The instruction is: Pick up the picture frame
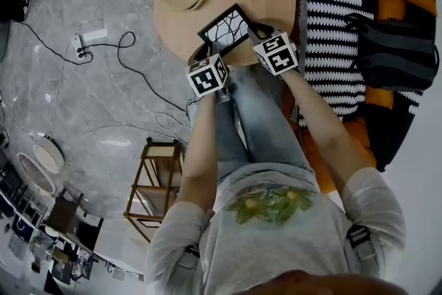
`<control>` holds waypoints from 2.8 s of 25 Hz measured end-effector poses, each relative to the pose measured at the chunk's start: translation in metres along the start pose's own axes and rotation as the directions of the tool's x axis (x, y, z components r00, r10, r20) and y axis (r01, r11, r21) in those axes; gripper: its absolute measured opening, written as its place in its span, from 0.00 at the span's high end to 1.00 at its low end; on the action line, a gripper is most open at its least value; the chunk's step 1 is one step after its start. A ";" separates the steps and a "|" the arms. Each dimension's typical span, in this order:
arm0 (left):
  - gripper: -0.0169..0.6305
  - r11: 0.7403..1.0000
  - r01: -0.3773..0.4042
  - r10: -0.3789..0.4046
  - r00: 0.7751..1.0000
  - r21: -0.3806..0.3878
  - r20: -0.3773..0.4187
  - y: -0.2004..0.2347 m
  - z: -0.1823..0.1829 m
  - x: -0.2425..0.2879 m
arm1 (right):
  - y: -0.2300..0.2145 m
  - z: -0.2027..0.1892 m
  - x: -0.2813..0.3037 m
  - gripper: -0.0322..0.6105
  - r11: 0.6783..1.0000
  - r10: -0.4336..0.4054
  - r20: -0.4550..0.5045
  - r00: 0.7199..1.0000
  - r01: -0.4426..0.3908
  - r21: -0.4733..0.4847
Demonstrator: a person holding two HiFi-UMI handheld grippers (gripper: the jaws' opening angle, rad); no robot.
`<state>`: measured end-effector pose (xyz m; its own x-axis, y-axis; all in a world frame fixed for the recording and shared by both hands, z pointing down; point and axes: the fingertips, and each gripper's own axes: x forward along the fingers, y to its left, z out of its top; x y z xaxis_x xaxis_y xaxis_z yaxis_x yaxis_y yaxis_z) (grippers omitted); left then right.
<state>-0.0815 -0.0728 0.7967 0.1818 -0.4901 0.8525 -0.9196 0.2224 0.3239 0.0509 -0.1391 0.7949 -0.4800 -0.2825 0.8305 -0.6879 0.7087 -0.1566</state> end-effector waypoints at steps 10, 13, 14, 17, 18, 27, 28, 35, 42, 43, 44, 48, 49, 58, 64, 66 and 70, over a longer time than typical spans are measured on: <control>0.82 1.000 0.017 -0.017 1.000 -0.002 -0.013 -0.025 0.025 -0.054 | 0.008 0.032 -0.060 0.85 1.000 -0.011 -0.008 1.000 0.011 0.001; 0.82 1.000 0.024 -0.024 1.000 0.006 -0.007 -0.031 0.035 -0.067 | 0.010 0.042 -0.075 0.85 1.000 -0.017 0.002 1.000 0.017 0.004; 0.82 1.000 0.026 -0.026 1.000 0.009 -0.004 -0.032 0.038 -0.071 | 0.011 0.045 -0.079 0.85 1.000 -0.022 0.008 1.000 0.022 0.007; 0.82 0.999 0.031 -0.031 1.000 0.013 0.000 -0.036 0.046 -0.078 | 0.011 0.052 -0.089 0.85 0.999 -0.039 0.021 0.999 0.038 0.021; 0.82 0.999 0.035 -0.035 0.999 0.014 0.000 -0.038 0.048 -0.081 | 0.011 0.053 -0.093 0.85 0.999 -0.043 0.023 0.999 0.043 0.025; 0.83 0.997 0.080 -0.080 0.997 0.025 0.014 -0.055 0.063 -0.098 | 0.006 0.062 -0.117 0.85 0.995 -0.083 0.033 0.996 0.081 0.065; 0.83 0.996 0.081 -0.082 0.997 0.028 0.014 -0.057 0.064 -0.100 | 0.006 0.063 -0.121 0.85 0.994 -0.087 0.035 0.996 0.085 0.066; 0.83 0.995 0.090 -0.091 0.995 0.051 0.029 -0.066 0.071 -0.122 | 0.010 0.070 -0.143 0.85 0.994 -0.089 0.065 0.994 0.085 0.073; 0.83 0.991 0.099 -0.105 0.992 0.093 0.069 -0.078 0.081 -0.147 | 0.016 0.081 -0.170 0.85 0.989 -0.115 0.091 0.989 0.105 0.102; 0.83 0.990 0.100 -0.109 0.991 0.103 0.078 -0.080 0.084 -0.151 | 0.017 0.083 -0.175 0.85 0.989 -0.119 0.096 0.988 0.109 0.104; 0.83 0.988 0.103 -0.113 0.990 0.111 0.085 -0.082 0.086 -0.156 | 0.018 0.085 -0.179 0.85 0.988 -0.123 0.101 0.987 0.112 0.107; 0.83 0.984 0.118 -0.132 0.986 0.133 0.105 -0.089 0.095 -0.173 | 0.020 0.095 -0.196 0.85 0.986 -0.132 0.127 0.983 0.118 0.117; 0.83 0.983 0.123 -0.137 0.985 0.135 0.107 -0.091 0.097 -0.177 | 0.021 0.097 -0.201 0.84 0.986 -0.134 0.133 0.982 0.119 0.116; 0.83 0.975 0.147 -0.173 0.973 0.168 0.152 -0.105 0.117 -0.217 | 0.029 0.122 -0.239 0.84 0.982 -0.164 0.178 0.970 0.143 0.123; 0.83 0.967 0.164 -0.199 0.964 0.194 0.176 -0.109 0.130 -0.243 | 0.039 0.137 -0.262 0.84 0.982 -0.164 0.209 0.964 0.138 0.133; 0.83 0.965 0.169 -0.206 0.962 0.200 0.182 -0.110 0.131 -0.252 | 0.043 0.140 -0.269 0.84 0.982 -0.162 0.217 0.963 0.136 0.128; 0.83 0.965 0.166 -0.206 0.959 0.202 0.195 -0.113 0.134 -0.266 | 0.048 0.147 -0.280 0.84 0.984 -0.159 0.234 0.959 0.134 0.122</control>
<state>-0.0723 -0.0809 0.4784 0.2956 -0.6804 0.6706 -0.9278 -0.0372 0.3712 0.0723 -0.1212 0.4761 -0.4782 -0.5350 0.6965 -0.8070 0.5805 -0.1081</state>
